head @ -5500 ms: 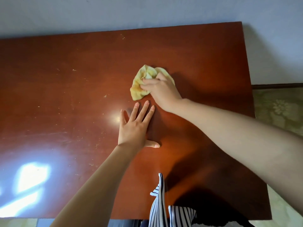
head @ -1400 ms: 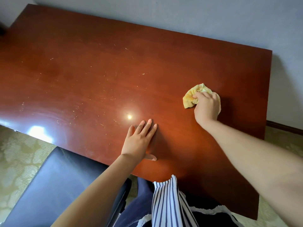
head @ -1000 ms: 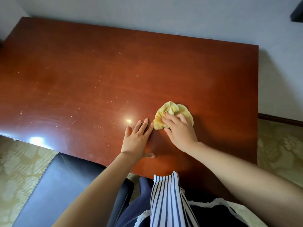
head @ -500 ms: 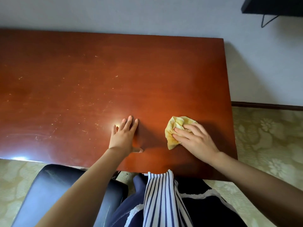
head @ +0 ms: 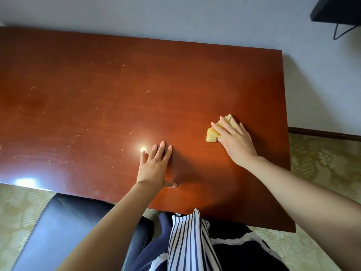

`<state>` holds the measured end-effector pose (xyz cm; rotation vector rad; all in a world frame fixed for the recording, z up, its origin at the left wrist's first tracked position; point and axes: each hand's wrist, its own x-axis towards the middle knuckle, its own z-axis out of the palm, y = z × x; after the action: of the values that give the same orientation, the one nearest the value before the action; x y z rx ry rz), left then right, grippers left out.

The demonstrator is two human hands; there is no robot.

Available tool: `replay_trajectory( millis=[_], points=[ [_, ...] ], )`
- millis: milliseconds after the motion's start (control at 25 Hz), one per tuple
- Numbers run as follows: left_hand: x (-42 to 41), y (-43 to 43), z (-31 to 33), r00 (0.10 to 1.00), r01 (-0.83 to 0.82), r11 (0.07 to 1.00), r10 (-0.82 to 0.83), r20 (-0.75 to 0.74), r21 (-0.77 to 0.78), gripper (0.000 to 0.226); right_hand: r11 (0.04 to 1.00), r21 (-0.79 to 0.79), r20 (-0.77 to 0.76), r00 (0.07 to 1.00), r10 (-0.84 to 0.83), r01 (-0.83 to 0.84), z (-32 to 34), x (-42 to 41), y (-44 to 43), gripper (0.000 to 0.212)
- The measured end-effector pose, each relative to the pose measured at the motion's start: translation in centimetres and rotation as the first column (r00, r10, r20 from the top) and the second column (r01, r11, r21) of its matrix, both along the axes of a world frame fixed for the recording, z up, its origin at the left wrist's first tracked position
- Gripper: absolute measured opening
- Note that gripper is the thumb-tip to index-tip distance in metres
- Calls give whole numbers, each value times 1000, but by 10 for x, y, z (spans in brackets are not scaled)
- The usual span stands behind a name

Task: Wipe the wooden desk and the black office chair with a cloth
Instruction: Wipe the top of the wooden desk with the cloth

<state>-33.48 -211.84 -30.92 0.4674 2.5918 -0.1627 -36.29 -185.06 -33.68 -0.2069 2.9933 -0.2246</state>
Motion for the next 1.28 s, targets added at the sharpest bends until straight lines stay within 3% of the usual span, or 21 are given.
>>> replay_trajectory(
  millis=[160,400,560,800,1080,1280],
  points=[
    [1,-3,-1,1000,-7,1000,7,-3,4,121,998,-59,-18,999,-31,30,-1,-10,-40,47],
    [1,-3,1,1000,-18,1000,18,5,-9,120,954,-165,-54,968,245,-251,-3,22,-84,44],
    [0,-3,2,1000,-6,1000,6,1,-19,120,885,-243,-205,913,353,-397,-2,56,-64,40],
    [2,-4,-1,1000,-11,1000,11,-2,-11,121,824,-149,-323,815,482,-547,3,76,-13,35],
    [2,-1,-2,1000,-1,1000,1,-9,-13,120,953,13,-186,936,300,-303,18,30,34,46],
    [10,-7,-2,998,-56,997,57,-23,53,109,999,-38,-47,998,-39,38,14,-24,15,36]
  ],
)
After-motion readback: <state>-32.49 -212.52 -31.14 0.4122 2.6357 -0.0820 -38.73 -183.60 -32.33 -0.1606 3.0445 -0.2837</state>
